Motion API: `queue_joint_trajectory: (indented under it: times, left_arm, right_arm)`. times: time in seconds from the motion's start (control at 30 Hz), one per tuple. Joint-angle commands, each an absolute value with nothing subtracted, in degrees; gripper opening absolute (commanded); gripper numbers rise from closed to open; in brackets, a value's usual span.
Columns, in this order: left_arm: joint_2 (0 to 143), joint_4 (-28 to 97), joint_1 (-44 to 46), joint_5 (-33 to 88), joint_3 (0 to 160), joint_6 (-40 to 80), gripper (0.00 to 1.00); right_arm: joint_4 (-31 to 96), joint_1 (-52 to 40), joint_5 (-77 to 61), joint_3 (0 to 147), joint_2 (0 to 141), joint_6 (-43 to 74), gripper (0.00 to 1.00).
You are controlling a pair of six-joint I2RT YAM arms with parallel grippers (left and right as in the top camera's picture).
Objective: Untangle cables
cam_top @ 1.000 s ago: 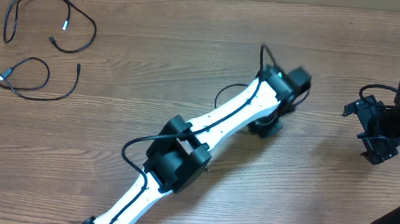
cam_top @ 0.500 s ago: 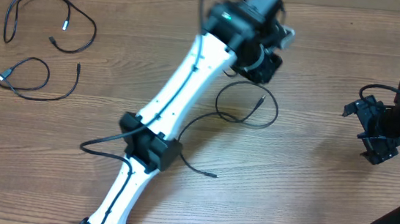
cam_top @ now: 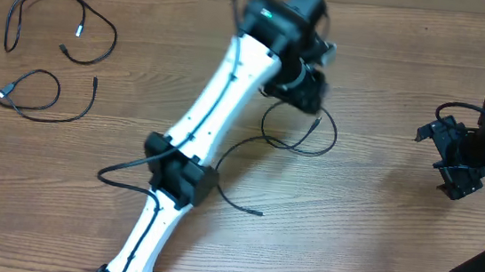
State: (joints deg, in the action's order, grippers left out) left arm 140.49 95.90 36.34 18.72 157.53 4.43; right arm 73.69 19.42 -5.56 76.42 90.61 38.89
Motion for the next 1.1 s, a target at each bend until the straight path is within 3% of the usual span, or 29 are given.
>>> queue_joint_trajectory:
  times: [0.0, 0.27, 0.43, 0.73, 0.9, 1.07]
  left_arm:
    - [139.61, 94.72, 40.29, 7.09, 153.49, 3.51, 0.89]
    - [139.65, 85.27, 45.95, 0.6, 140.94, -5.08, 0.96]
    - [139.65, 77.78, 46.89, -0.36, 133.95, -10.55, 0.96]
    - [139.65, 72.14, 46.96, 5.63, 127.17, -13.74, 0.86]
    - [139.74, 70.19, 46.98, 5.58, 124.62, -13.74, 0.89]
    - [139.83, 69.19, 47.24, 5.58, 122.48, -13.76, 0.84]
  right_arm:
    - [73.58, 19.46, -5.41, 76.44, 90.37, 38.52, 1.0]
    - [73.58, 19.46, -5.41, 76.44, 90.37, 38.52, 1.0]
    - [73.58, 19.46, -5.41, 76.44, 90.37, 38.52, 1.0]
    - [73.58, 19.46, -5.41, 76.44, 90.37, 38.52, 1.0]
    - [73.58, 19.46, -5.41, 76.44, 90.37, 38.52, 1.0]
    - [73.58, 19.46, -5.41, 76.44, 90.37, 38.52, 1.0]
